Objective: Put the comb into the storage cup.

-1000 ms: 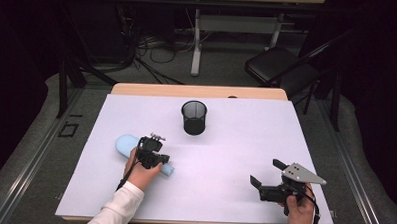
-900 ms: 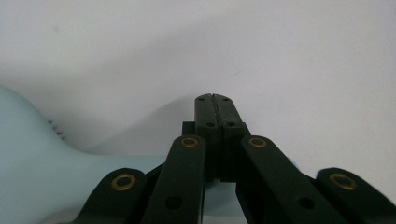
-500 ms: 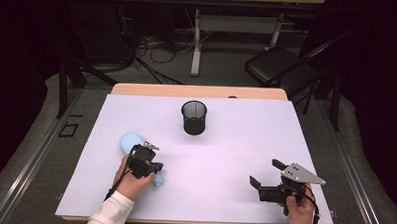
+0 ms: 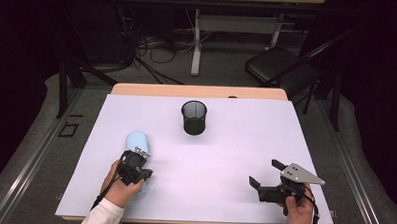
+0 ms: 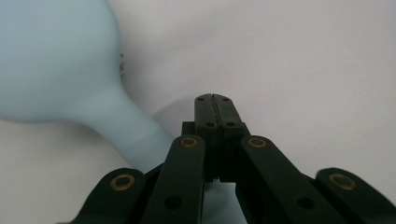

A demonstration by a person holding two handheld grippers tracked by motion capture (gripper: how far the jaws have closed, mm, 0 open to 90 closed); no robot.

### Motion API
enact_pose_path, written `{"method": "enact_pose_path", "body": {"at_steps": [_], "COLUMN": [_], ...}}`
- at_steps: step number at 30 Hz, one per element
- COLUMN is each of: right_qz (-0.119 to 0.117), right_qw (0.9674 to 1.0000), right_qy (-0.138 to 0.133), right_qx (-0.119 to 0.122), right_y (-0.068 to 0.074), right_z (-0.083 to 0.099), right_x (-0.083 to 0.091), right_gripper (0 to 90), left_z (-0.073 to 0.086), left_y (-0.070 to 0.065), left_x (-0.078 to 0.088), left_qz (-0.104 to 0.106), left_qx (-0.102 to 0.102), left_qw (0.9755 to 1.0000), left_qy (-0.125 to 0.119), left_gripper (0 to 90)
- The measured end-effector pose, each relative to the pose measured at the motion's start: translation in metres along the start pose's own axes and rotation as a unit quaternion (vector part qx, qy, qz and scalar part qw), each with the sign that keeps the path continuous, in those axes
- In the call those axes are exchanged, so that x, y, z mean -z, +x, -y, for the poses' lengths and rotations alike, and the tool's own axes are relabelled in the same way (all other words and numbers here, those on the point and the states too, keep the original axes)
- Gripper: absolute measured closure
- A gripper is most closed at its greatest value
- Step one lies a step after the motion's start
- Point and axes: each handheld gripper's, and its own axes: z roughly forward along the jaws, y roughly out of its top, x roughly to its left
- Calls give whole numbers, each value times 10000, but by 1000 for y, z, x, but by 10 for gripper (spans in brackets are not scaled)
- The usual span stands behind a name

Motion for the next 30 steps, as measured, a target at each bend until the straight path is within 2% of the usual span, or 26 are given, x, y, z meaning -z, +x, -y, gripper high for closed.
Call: {"method": "enact_pose_path", "body": {"at_steps": [16, 25, 26, 30], "right_qz": [-9, -10, -32, -16], "right_qw": [10000, 10000, 10000, 10000], "right_qy": [7, 10, 92, 13], "right_qx": [-5, 4, 12, 2], "right_y": [1, 1, 0, 1], "right_z": [0, 0, -1, 0], "right_x": [0, 0, 1, 0], "right_gripper": [4, 4, 4, 4], "left_z": [18, 24, 24, 26], "left_y": [25, 37, 38, 41], "left_x": [9, 13, 13, 15], "left_qz": [-409, -455, -462, -468], "left_qx": [359, 539, 561, 602], "left_qw": [9985, 9975, 9973, 9971], "left_qy": [20, -27, -39, -73], "left_gripper": [900, 900, 900, 900]}}
